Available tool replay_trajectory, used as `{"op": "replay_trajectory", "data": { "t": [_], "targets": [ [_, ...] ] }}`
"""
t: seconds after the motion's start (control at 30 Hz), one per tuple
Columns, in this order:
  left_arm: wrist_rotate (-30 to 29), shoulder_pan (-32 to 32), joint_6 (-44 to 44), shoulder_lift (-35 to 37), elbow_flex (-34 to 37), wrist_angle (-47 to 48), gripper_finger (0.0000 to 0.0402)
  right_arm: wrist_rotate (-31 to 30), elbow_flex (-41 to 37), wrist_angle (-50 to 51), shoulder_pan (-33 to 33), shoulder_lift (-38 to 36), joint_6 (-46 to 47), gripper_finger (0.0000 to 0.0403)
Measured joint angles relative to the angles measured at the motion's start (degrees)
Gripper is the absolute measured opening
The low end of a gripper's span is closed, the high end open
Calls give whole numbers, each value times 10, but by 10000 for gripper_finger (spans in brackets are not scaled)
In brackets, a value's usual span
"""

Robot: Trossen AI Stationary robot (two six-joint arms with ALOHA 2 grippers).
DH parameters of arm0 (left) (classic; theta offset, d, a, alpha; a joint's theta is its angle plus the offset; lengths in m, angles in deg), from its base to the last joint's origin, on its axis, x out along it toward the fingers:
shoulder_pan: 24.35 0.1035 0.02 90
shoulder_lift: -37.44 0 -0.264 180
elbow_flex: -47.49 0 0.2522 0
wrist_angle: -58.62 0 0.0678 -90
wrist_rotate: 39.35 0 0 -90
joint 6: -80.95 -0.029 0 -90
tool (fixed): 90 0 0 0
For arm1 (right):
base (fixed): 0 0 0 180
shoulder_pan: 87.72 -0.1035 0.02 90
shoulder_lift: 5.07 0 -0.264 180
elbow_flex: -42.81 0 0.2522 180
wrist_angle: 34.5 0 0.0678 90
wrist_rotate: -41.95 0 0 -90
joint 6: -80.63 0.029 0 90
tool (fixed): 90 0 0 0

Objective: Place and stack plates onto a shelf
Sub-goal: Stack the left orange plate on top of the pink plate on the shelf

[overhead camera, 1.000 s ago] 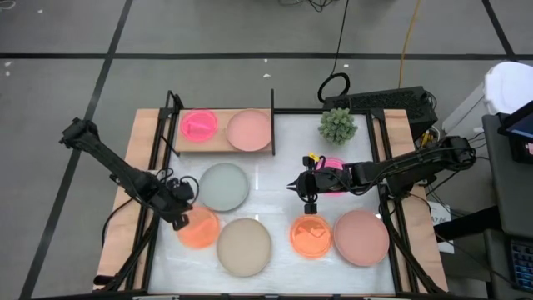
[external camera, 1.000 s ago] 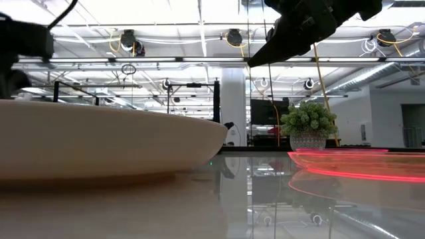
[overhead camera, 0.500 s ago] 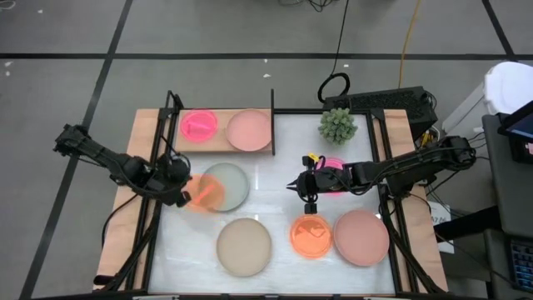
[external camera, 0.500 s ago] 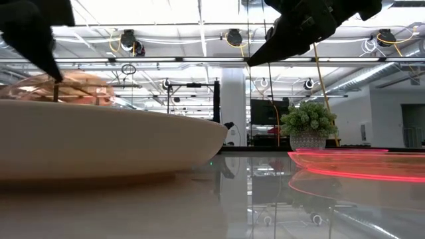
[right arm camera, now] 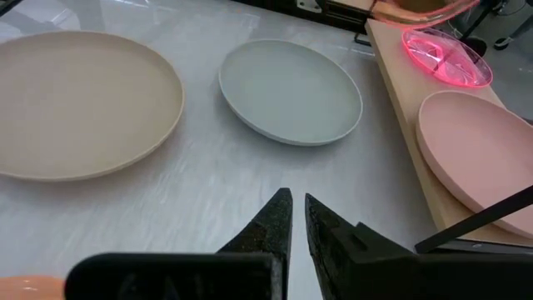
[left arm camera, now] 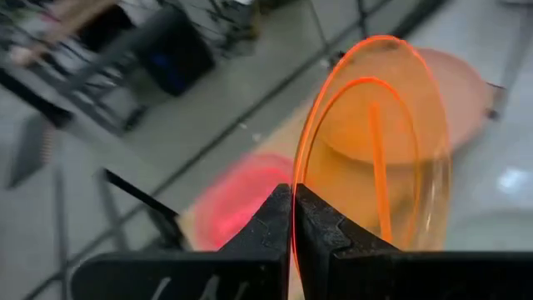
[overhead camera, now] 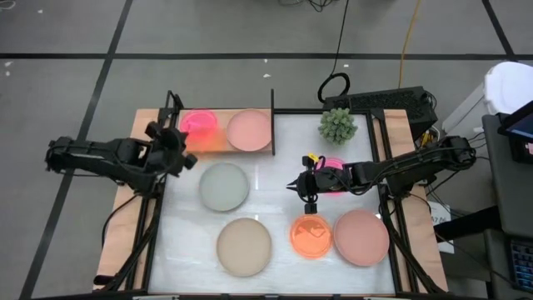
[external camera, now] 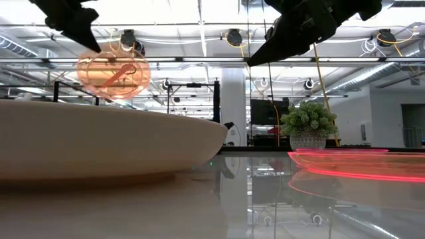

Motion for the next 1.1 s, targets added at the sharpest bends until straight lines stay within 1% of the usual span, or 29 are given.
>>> {"op": "replay_trajectory", "data": {
  "t": [0.07,0.3,0.43,0.6,0.73,0.8,0.9,0.97,1.1],
  "targets": [
    [-11,25,-31,0,0,-22,8,0,0,0,0,0,0,20],
    [-12,136,-110,18,0,-87,8,0,0,0,0,0,0,20],
    [7,218,-171,33,0,-136,8,0,0,0,0,0,0,20],
    [95,335,-250,43,0,-214,8,0,0,0,0,0,0,20],
    [204,425,-299,40,0,-273,8,0,0,0,0,0,0,20],
    [245,469,-314,35,0,-281,8,0,0,0,0,0,0,20],
    [284,534,-319,25,0,-282,8,0,0,0,0,0,0,20],
    [301,557,-318,22,1,-281,8,0,0,0,0,0,0,20],
    [336,554,-264,19,0,-288,8,0,0,2,0,0,-1,20]
  ]
}}
